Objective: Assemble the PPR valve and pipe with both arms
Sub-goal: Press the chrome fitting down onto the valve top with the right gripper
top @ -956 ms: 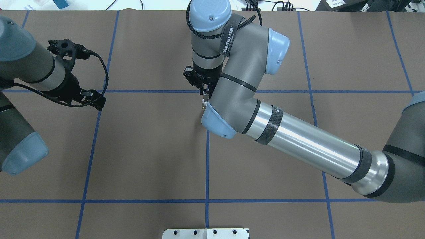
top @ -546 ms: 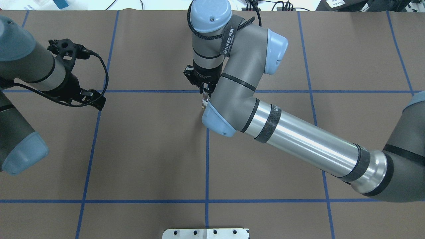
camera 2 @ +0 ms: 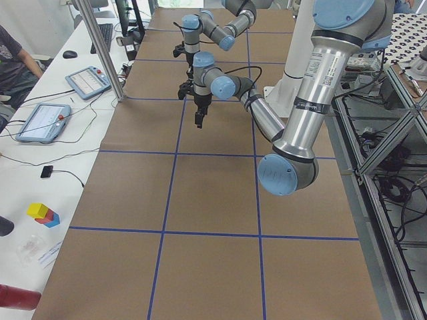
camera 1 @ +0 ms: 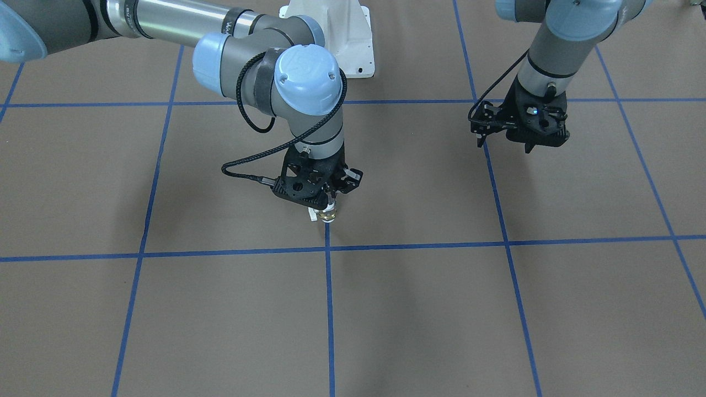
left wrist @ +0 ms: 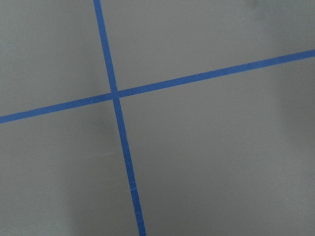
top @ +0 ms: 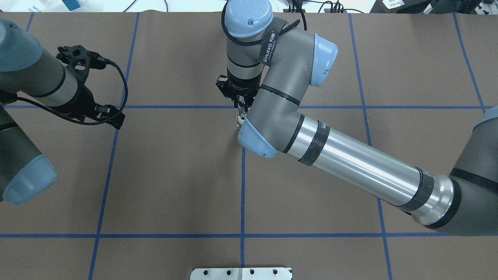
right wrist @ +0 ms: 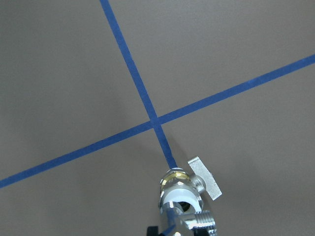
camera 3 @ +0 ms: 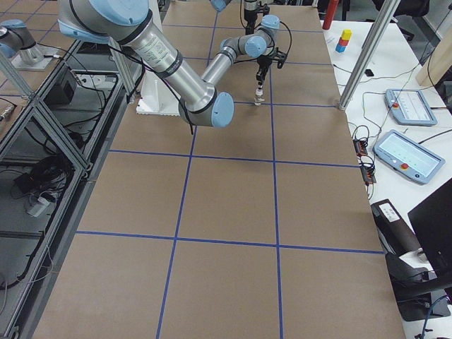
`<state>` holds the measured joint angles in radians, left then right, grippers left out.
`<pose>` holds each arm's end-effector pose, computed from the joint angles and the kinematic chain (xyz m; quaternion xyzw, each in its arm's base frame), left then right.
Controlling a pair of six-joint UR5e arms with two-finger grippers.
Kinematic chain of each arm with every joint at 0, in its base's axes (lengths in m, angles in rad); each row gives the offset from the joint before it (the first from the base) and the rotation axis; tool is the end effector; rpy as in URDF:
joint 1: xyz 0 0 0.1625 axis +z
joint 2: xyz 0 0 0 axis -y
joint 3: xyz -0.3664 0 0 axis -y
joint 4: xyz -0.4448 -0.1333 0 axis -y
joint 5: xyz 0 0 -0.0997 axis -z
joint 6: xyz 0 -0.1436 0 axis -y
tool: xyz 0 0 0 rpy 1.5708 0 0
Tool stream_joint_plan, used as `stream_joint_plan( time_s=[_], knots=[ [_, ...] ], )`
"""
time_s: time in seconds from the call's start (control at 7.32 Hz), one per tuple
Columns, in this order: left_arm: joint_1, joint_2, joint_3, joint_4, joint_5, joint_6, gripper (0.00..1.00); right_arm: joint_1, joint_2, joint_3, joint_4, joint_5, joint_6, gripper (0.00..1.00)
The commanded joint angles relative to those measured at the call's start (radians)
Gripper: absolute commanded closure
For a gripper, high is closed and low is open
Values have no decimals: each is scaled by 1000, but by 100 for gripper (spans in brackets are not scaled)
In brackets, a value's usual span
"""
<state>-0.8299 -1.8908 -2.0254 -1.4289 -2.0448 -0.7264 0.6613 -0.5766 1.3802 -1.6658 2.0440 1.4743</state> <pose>0.3476 -0.4804 0.2433 0.0752 0.3682 0.0797 0.9233 -0.5698 -0.5294 0.0742 -0.0795 -0.3947 0.1760 0.8983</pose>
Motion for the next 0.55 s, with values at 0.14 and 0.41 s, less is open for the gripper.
stream_joint_plan(
  time_s=[0.14,0.41],
  knots=[
    [0,-7,-1,1,0,-7,0,3,-5,10,-5,4,0,100],
    [2,-8,1,1,0,-10,0,3,-17,10,-5,4,0,100]
  ],
)
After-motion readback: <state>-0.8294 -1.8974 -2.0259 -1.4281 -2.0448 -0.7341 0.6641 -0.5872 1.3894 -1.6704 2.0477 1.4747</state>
